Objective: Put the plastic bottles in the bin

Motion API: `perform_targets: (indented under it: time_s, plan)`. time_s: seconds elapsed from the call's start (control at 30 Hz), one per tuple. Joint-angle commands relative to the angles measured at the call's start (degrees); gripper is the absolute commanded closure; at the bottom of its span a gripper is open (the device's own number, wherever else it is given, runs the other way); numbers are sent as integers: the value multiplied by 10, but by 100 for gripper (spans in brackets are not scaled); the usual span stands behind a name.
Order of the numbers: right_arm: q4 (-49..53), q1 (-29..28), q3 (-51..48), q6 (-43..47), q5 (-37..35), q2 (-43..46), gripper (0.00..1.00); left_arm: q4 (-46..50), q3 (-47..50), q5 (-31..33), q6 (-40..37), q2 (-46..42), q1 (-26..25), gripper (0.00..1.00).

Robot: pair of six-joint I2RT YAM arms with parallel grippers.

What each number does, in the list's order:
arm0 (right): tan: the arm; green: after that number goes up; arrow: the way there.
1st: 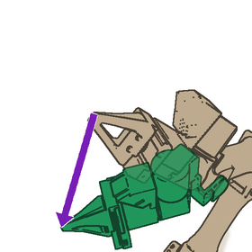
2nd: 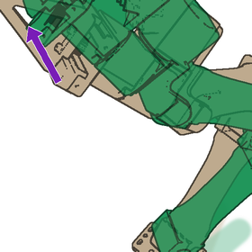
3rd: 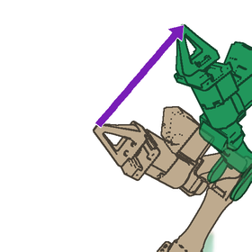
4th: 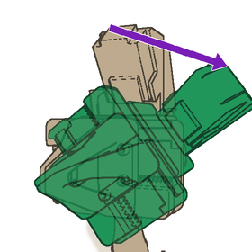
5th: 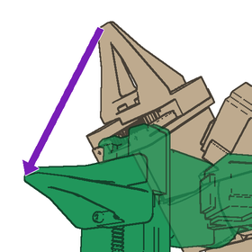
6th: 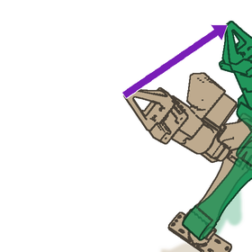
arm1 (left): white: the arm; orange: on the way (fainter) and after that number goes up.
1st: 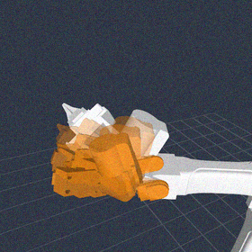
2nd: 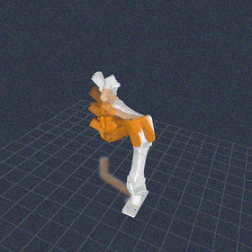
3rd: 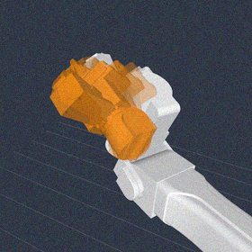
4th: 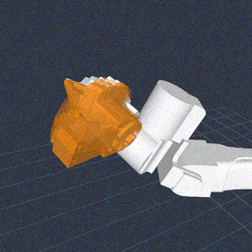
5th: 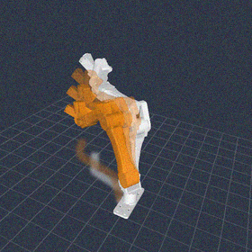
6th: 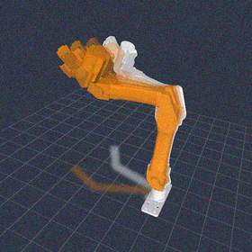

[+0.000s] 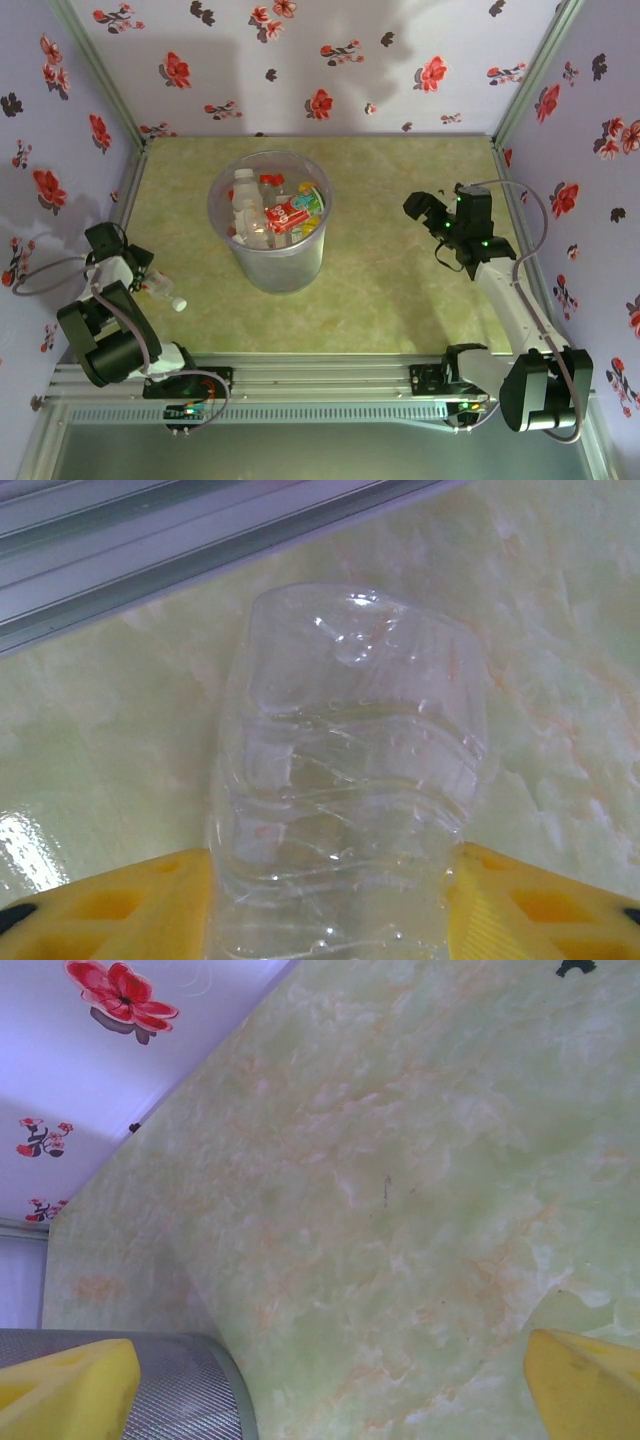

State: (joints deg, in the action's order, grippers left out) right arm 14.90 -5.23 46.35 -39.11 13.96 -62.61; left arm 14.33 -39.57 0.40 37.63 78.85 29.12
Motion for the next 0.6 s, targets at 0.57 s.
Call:
perform_targets:
  time_s: [0.57]
  plan:
    - [1,3,6,6,-8,12,1,130,-118,-88,12,-173,3,51]
